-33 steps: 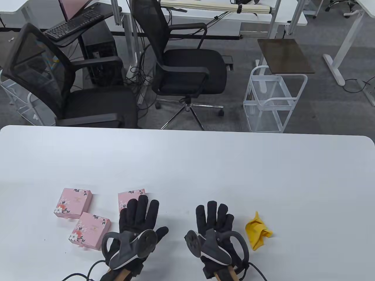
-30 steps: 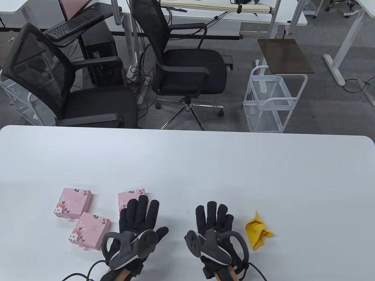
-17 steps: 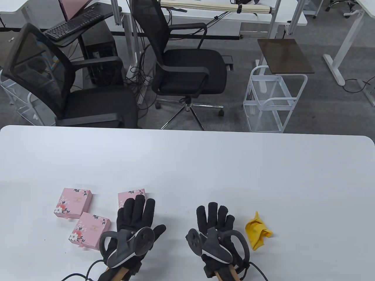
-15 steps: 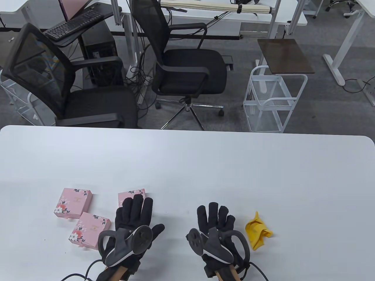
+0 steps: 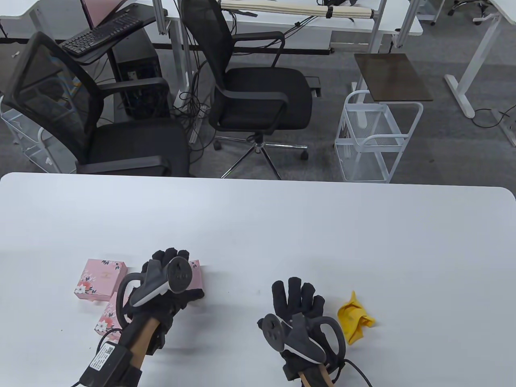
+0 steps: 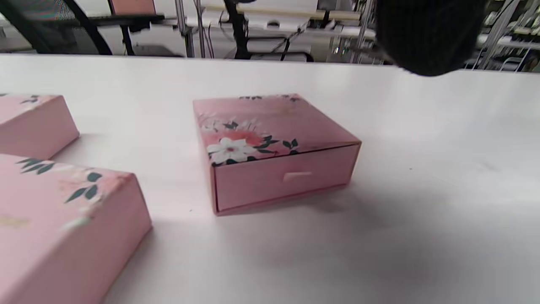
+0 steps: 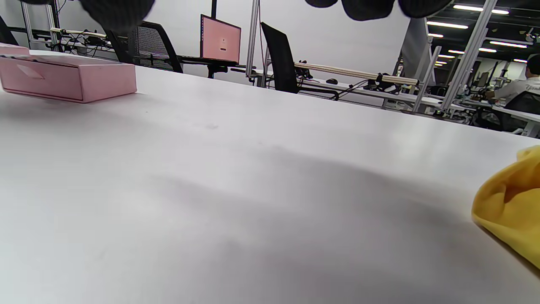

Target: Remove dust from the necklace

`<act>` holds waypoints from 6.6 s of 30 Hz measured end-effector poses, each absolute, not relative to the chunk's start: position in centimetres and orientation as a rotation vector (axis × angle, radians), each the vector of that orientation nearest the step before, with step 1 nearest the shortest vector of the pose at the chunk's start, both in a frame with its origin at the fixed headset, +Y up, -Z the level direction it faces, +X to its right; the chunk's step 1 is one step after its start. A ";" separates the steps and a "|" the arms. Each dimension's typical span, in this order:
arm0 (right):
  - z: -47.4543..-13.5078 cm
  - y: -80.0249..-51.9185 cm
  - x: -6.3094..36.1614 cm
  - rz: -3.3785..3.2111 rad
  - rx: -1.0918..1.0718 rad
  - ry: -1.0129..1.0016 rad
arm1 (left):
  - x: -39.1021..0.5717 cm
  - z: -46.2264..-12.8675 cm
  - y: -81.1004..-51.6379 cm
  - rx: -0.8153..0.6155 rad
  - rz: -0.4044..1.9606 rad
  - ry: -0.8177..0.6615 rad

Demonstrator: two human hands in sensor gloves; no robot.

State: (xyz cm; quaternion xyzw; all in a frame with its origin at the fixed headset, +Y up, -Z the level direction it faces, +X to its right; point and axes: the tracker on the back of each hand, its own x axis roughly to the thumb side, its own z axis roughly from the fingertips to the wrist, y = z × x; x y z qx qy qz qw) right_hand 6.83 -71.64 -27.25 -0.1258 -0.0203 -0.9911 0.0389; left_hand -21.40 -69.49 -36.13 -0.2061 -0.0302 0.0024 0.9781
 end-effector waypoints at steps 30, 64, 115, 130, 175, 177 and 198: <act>-27.5 -72.0 7.3 -3.086 -0.350 -0.072 | -17.6 -40.5 -72.3 -0.434 -0.174 -0.132; -27.7 -72.2 7.8 -3.092 -0.326 -0.082 | -10.4 -37.5 -74.6 -0.307 -0.119 -0.373; -34.1 -78.9 3.6 -3.886 0.984 -0.950 | -13.7 -34.5 -77.2 -0.317 0.013 -0.382; -32.0 -78.9 4.1 -3.868 0.800 -1.020 | -13.8 -34.6 -77.1 -0.323 -0.004 -0.365; -27.4 -75.2 5.9 -3.624 0.358 -1.166 | -13.7 -33.2 -75.0 -0.234 -0.024 -0.345; -27.7 -73.9 5.9 -3.597 0.299 -1.071 | -14.1 -32.4 -73.8 -0.199 0.035 -0.345; -30.7 -73.6 1.7 -3.123 -0.156 -0.181 | -17.7 -28.8 -72.5 -0.111 0.143 -0.334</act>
